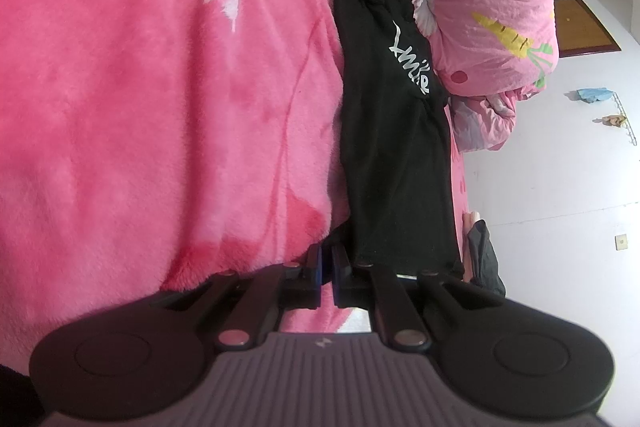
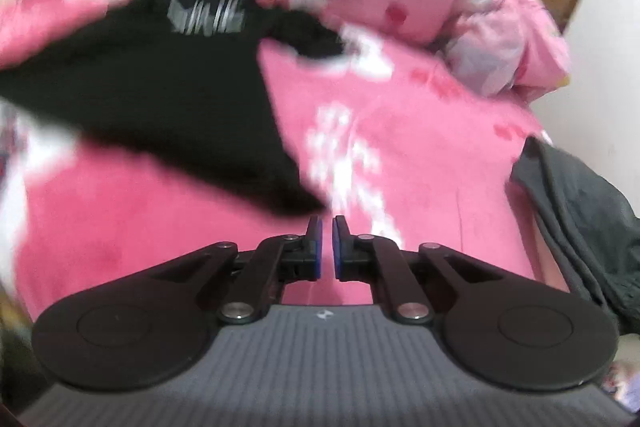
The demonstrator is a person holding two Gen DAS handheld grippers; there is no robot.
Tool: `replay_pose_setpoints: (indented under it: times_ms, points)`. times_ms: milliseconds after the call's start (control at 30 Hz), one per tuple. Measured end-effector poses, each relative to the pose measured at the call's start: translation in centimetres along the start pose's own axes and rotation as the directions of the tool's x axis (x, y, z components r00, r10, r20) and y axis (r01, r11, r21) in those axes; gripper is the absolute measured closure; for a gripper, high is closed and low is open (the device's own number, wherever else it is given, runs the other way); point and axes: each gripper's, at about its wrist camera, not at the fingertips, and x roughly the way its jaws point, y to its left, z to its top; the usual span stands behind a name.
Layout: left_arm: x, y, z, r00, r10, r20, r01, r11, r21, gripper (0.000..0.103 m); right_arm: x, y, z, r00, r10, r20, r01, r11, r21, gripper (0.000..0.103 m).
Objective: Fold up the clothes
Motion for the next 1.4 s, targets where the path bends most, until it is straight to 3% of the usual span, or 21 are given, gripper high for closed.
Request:
replay_pose_setpoints:
  times_ms: [100,167,200,333,433,533,633,700,767,800,900,967,1033,1100,1167,1200,1233,1267,1333,1400]
  points:
    - [0.0,-0.1,0.0,1.000,0.006,0.002,-0.006,1.000,0.004,0.095,1.2,0.6,2.6,0.992,0.083,0.092,-0.095,0.987,0.133,0.097]
    - [0.0,-0.1,0.0,1.000,0.007,0.000,-0.007,1.000,0.006,0.095,3.3,1.3,4.0,0.985,0.144,0.090,-0.159,0.968,0.195,0.097]
    - [0.1,-0.7,-1.4,1.000,0.011,0.012,-0.011,1.000,0.001,0.095,4.3,1.7,4.2,0.985,0.153,0.075,-0.165,0.963,0.214,0.097]
    - [0.3,-1.1,-2.3,1.000,-0.007,0.015,0.007,1.000,-0.008,0.095,6.7,1.6,2.6,0.988,0.139,-0.064,-0.118,0.958,0.260,0.097]
    - [0.6,-1.1,-2.1,1.000,-0.026,0.004,0.026,0.999,-0.022,0.095,4.0,0.3,-0.8,0.989,0.139,-0.058,-0.116,0.945,0.305,0.097]
    - [0.9,-1.2,-2.0,0.999,-0.042,-0.003,0.042,0.999,-0.027,0.095,0.9,-0.8,-3.7,0.992,0.095,-0.089,-0.056,0.930,0.364,0.097]
    - [1.2,-1.7,-2.1,0.999,-0.044,0.001,0.044,0.999,-0.019,0.095,-0.9,-1.8,-4.3,0.992,0.087,-0.090,-0.042,0.909,0.415,0.096]
    - [1.4,-2.1,-2.1,0.999,-0.044,0.007,0.044,0.999,-0.012,0.095,-1.2,-2.4,-3.4,0.995,0.061,-0.075,-0.024,0.906,0.423,0.090]
    - [1.5,-2.5,-2.2,0.999,-0.040,0.014,0.040,0.999,-0.004,0.095,-0.7,-2.8,-1.9,0.998,0.060,-0.024,-0.043,0.899,0.436,0.073]
    - [1.6,-2.6,-2.2,0.999,-0.039,0.017,0.039,0.999,-0.002,0.095,-0.3,-3.0,-1.1,0.998,0.065,0.004,-0.060,0.894,0.444,0.070]
    - [2.0,-3.0,-2.0,0.999,-0.042,0.022,0.042,0.999,0.000,0.094,1.8,-3.1,1.3,0.992,0.112,0.059,-0.127,0.890,0.437,0.057]
    - [2.4,-3.3,-1.9,0.999,-0.043,0.025,0.043,0.999,0.005,0.094,4.0,-2.9,2.2,0.987,0.152,0.044,-0.157,0.897,0.413,0.050]
    - [2.7,-3.7,-1.8,0.999,-0.043,0.030,0.042,0.999,0.018,0.094,6.1,-2.6,2.7,0.983,0.185,-0.004,-0.169,0.908,0.383,0.050]
    - [2.8,-4.2,-1.8,0.999,-0.033,0.040,0.031,0.998,0.049,0.095,7.9,-2.0,2.4,0.973,0.199,-0.117,-0.147,0.925,0.349,0.050]
    - [3.1,-4.9,-1.9,0.999,-0.017,0.051,0.012,0.996,0.089,0.097,7.6,-1.7,1.8,0.967,0.198,-0.160,-0.133,0.928,0.347,0.054]
    - [3.1,-5.1,-1.9,0.998,-0.013,0.055,0.007,0.995,0.102,0.097,7.1,-1.6,1.6,0.966,0.200,-0.163,-0.133,0.927,0.350,0.059]
    - [3.1,-5.1,-1.9,0.998,-0.012,0.058,0.005,0.994,0.110,0.098,6.5,-1.5,1.3,0.965,0.203,-0.166,-0.134,0.925,0.354,0.073]
    - [2.7,-5.4,-1.7,0.997,-0.029,0.066,0.022,0.993,0.112,0.098,5.8,-1.5,1.3,0.962,0.216,-0.169,-0.141,0.919,0.369,0.086]
    - [1.4,-6.2,-1.2,0.992,-0.086,0.088,0.076,0.991,0.111,0.098,5.0,-1.8,1.2,0.950,0.270,-0.159,-0.181,0.886,0.427,0.094]
    - [0.1,-7.0,-0.7,0.984,-0.141,0.110,0.129,0.985,0.112,0.098,4.1,-2.4,1.6,0.937,0.334,-0.099,-0.241,0.827,0.509,0.095]
